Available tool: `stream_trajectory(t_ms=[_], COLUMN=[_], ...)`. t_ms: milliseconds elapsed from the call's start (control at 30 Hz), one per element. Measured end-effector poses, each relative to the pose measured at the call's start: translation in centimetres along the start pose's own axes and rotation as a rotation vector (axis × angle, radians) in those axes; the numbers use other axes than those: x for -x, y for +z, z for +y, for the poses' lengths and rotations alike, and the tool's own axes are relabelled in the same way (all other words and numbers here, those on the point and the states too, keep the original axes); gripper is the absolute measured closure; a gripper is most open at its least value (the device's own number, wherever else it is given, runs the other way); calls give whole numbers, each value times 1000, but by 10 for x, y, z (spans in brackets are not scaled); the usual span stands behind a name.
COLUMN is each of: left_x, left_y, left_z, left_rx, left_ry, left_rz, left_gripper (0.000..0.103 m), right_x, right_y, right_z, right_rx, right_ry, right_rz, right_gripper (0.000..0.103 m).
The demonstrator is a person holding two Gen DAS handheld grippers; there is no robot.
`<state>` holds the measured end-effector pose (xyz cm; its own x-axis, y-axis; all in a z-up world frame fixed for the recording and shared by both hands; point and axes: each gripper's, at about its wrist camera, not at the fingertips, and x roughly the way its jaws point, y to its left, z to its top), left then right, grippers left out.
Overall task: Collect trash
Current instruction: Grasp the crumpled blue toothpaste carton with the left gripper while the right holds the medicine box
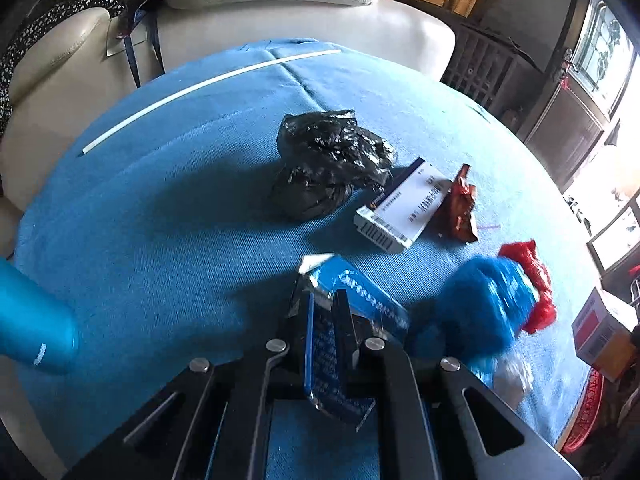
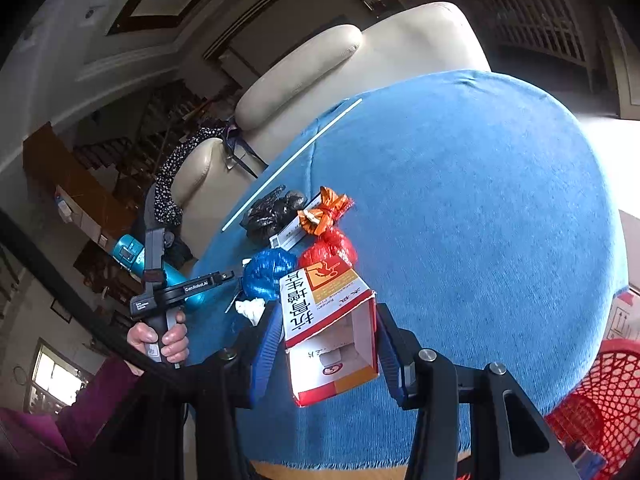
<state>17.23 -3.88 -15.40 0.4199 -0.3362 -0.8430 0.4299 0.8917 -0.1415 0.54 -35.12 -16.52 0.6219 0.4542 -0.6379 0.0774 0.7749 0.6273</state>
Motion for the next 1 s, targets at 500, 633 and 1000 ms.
stream_trajectory(t_ms=[500, 633, 1000], left_x=[-30, -38, -27], left_y=[3, 4, -2], left_z=[-17, -8, -4], left_rx=[-207, -210, -199], left_ry=[20, 28, 52], left_rz=[80, 58, -6], left_gripper=[20, 20, 30], right_x=[22, 27, 29], right_y=[-12, -11, -11], right_z=[-9, -10, -3], right_rx=[-31, -45, -29], right_ry=[-27, -37, -36], right_rz=[-12, -20, -36], right_gripper=[54, 54, 54])
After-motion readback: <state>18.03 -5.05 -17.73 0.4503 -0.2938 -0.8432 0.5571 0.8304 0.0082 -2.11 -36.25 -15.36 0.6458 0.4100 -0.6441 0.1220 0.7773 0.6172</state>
